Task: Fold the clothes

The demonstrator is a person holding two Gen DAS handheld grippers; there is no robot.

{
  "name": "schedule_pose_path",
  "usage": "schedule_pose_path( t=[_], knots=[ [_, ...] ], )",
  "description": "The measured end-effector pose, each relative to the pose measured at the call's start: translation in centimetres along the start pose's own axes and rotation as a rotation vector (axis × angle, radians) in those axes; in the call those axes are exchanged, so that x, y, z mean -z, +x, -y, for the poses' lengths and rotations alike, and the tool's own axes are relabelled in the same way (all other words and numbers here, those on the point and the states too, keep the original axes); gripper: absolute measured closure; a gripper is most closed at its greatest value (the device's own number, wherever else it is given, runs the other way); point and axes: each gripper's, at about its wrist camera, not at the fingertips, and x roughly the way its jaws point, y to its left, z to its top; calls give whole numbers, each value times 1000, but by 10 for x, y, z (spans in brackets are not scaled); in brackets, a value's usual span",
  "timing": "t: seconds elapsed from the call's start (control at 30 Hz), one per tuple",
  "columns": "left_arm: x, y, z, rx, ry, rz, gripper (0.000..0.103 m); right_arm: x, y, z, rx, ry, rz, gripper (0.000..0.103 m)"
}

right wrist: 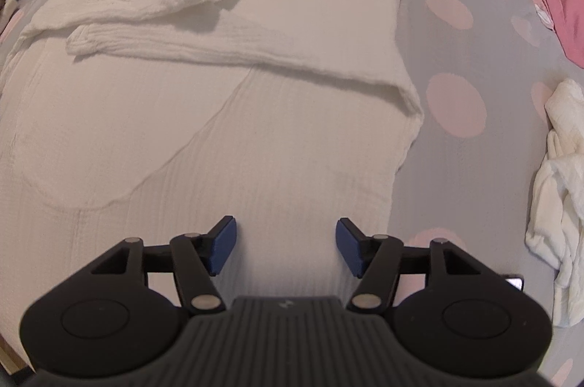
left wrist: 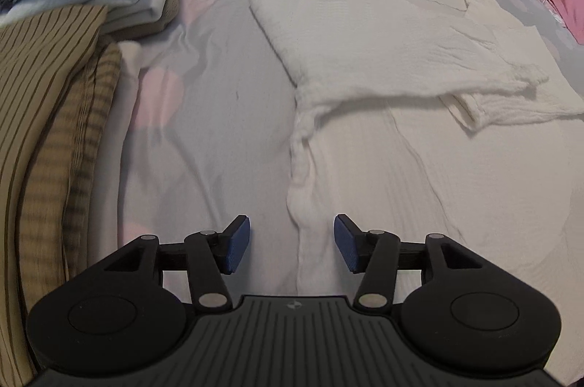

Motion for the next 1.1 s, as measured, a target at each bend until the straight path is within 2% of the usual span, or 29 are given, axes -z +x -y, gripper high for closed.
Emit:
schedule_pose_path(
  t=[0.13, 0.23, 0.33, 0.6, 0.77, 0.87, 0.97, 1.03, 1.07, 1.1],
  knots=[
    [21, -11, 10, -4, 20, 34, 54, 19, -6, 0, -30, -29, -1, 38],
    [37, -15, 15, -20, 25, 43, 54, 34, -12, 4, -20, -21, 9, 29],
    [51, -18, 17, -30, 55, 40, 54, 50, -16, 16, -26, 28, 16, 25],
    [81, -22, 17, -18, 19, -37, 53, 81, -11, 29, -48, 78, -14, 25],
    [88, -21, 16, -28, 13, -26, 50, 92, -7, 30, -53, 56, 10, 23],
    [88, -21, 20, -44, 28, -19, 50, 90, -6, 25, -27, 37, 9, 25],
    [89, -23, 24, -51, 39, -4, 56, 87, -7, 18, -3, 27, 2, 31],
    [89, -25, 26, -42, 49, 3, 67, 87, -11, 15, -1, 9, 8, 47],
    [88, -27, 25, -30, 48, 0, 81, 86, -14, 14, -7, 4, 14, 53],
    [88, -28, 25, -19, 47, -4, 95, 86, -17, 13, -14, 0, 20, 70]
  ],
)
